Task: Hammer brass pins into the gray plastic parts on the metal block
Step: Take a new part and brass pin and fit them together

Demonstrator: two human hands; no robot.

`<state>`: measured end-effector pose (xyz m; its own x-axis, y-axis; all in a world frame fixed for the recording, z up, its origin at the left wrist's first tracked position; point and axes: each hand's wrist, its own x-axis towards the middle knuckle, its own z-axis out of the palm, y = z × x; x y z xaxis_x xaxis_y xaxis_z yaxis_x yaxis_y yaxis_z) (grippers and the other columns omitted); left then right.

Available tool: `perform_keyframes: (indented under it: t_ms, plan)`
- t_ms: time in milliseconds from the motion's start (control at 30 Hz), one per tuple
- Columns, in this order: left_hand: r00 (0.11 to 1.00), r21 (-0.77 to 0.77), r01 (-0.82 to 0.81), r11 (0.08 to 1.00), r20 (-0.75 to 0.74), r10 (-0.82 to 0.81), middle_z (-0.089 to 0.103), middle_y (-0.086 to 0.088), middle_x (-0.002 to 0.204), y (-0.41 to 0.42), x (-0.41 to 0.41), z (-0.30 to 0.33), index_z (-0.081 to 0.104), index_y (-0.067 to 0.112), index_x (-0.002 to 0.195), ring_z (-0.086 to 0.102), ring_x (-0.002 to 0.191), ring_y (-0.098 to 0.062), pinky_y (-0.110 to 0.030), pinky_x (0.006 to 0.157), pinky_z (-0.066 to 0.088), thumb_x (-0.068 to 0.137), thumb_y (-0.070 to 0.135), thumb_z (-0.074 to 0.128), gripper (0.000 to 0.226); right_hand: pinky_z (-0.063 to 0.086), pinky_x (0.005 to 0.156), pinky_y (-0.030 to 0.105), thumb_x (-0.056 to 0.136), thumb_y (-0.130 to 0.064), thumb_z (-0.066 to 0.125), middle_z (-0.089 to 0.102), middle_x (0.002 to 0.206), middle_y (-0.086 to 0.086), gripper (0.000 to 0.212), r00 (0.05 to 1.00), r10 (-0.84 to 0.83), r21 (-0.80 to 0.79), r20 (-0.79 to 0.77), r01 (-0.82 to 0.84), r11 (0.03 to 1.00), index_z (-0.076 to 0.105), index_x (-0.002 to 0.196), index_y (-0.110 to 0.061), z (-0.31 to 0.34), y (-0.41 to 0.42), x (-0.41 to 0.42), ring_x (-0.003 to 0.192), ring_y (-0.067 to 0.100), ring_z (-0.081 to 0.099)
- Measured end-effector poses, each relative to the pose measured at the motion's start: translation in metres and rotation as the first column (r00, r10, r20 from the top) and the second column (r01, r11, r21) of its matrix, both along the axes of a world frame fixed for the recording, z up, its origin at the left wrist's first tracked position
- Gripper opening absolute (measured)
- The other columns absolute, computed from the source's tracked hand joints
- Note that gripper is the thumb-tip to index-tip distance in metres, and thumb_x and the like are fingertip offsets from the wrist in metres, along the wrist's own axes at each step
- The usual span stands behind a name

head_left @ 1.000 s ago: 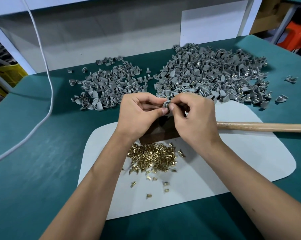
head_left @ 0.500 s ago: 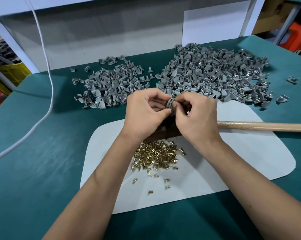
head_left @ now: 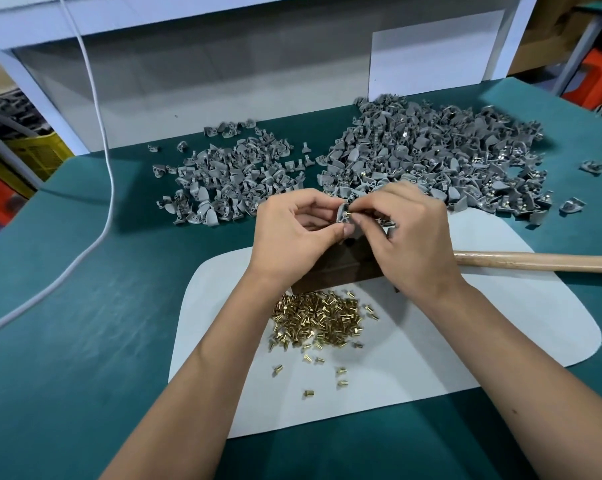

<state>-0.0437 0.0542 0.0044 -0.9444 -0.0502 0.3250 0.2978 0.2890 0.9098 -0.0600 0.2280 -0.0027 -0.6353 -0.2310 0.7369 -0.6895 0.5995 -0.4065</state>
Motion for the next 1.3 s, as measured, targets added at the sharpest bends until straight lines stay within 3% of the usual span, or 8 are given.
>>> perform_keyframes:
  t_ms: [200, 367, 600, 800, 900, 1133, 1300]
  plan:
    - [0.991, 0.164, 0.115, 0.980, 0.051, -0.125, 0.078, -0.014, 0.086, -0.006, -0.001, 0.000, 0.079, 0.005, 0.101, 0.076, 0.074, -0.026, -0.032, 0.074, 0.063, 0.089, 0.010, 0.076, 0.013, 0.041, 0.082, 0.022, 0.093, -0.003, 0.069, 0.067, 0.091, 0.006, 0.003, 0.999, 0.043, -0.009, -0.009, -0.043, 0.999, 0.072, 0.094, -0.002, 0.001, -0.001, 0.001, 0.089, 0.020, 0.055]
    - [0.986, 0.186, 0.155, 0.970, 0.032, -0.164, 0.078, -0.013, 0.093, -0.014, -0.004, -0.002, 0.077, 0.007, 0.110, 0.075, 0.086, -0.023, -0.040, 0.087, 0.061, 0.073, 0.002, 0.088, 0.039, 0.046, 0.076, 0.030, 0.095, -0.006, 0.067, 0.066, 0.090, 0.005, 0.005, 0.994, 0.082, -0.046, 0.070, -0.079, 0.996, 0.070, 0.092, -0.003, -0.001, -0.004, 0.002, 0.087, 0.021, 0.058]
    - [0.969, 0.295, 0.228, 0.928, 0.020, -0.245, 0.078, -0.011, 0.082, -0.017, -0.002, -0.001, 0.077, 0.006, 0.094, 0.076, 0.074, -0.022, -0.035, 0.070, 0.064, 0.064, 0.000, 0.086, 0.032, 0.046, 0.079, 0.021, 0.094, -0.006, 0.068, 0.067, 0.089, -0.001, 0.003, 0.981, 0.133, -0.070, 0.144, -0.124, 0.990, 0.071, 0.093, -0.008, 0.000, -0.004, 0.004, 0.084, 0.013, 0.060]
    - [0.972, 0.231, 0.226, 0.946, 0.013, -0.235, 0.076, 0.003, 0.073, -0.018, -0.002, -0.001, 0.076, 0.010, 0.089, 0.073, 0.068, -0.008, -0.019, 0.067, 0.058, 0.063, -0.003, 0.086, 0.031, 0.040, 0.077, 0.012, 0.089, -0.003, 0.071, 0.065, 0.085, -0.004, 0.004, 0.985, 0.108, -0.055, 0.138, -0.101, 0.993, 0.071, 0.089, -0.007, 0.001, -0.005, 0.006, 0.080, 0.010, 0.058]
    - [0.975, 0.217, 0.214, 0.952, 0.006, -0.221, 0.076, 0.002, 0.073, -0.016, -0.003, -0.003, 0.077, 0.012, 0.087, 0.073, 0.069, -0.011, -0.022, 0.069, 0.059, 0.061, 0.002, 0.089, 0.031, 0.044, 0.076, 0.015, 0.088, -0.002, 0.071, 0.068, 0.084, -0.001, 0.005, 0.989, 0.081, -0.064, 0.128, -0.074, 0.995, 0.071, 0.089, -0.007, 0.000, -0.007, 0.007, 0.079, 0.013, 0.060]
    - [0.983, 0.208, 0.181, 0.961, 0.000, -0.185, 0.077, 0.000, 0.077, -0.014, -0.004, -0.004, 0.076, 0.009, 0.091, 0.074, 0.072, -0.012, -0.023, 0.071, 0.059, 0.069, -0.008, 0.086, 0.030, 0.049, 0.078, 0.018, 0.089, -0.004, 0.072, 0.071, 0.086, 0.000, 0.004, 0.982, 0.074, -0.099, 0.175, -0.058, 0.993, 0.074, 0.091, -0.007, 0.002, -0.009, 0.006, 0.081, 0.013, 0.063]
    - [0.995, 0.010, 0.096, 0.995, -0.036, -0.096, 0.078, -0.007, 0.091, -0.015, -0.004, -0.005, 0.078, 0.006, 0.092, 0.075, 0.087, -0.022, -0.030, 0.084, 0.060, 0.076, -0.002, 0.086, 0.020, 0.045, 0.075, 0.013, 0.094, -0.019, 0.070, 0.072, 0.087, -0.009, 0.006, 0.940, 0.086, -0.001, 0.330, -0.091, 0.996, 0.077, 0.095, -0.019, 0.018, 0.009, 0.003, 0.081, 0.004, 0.063]
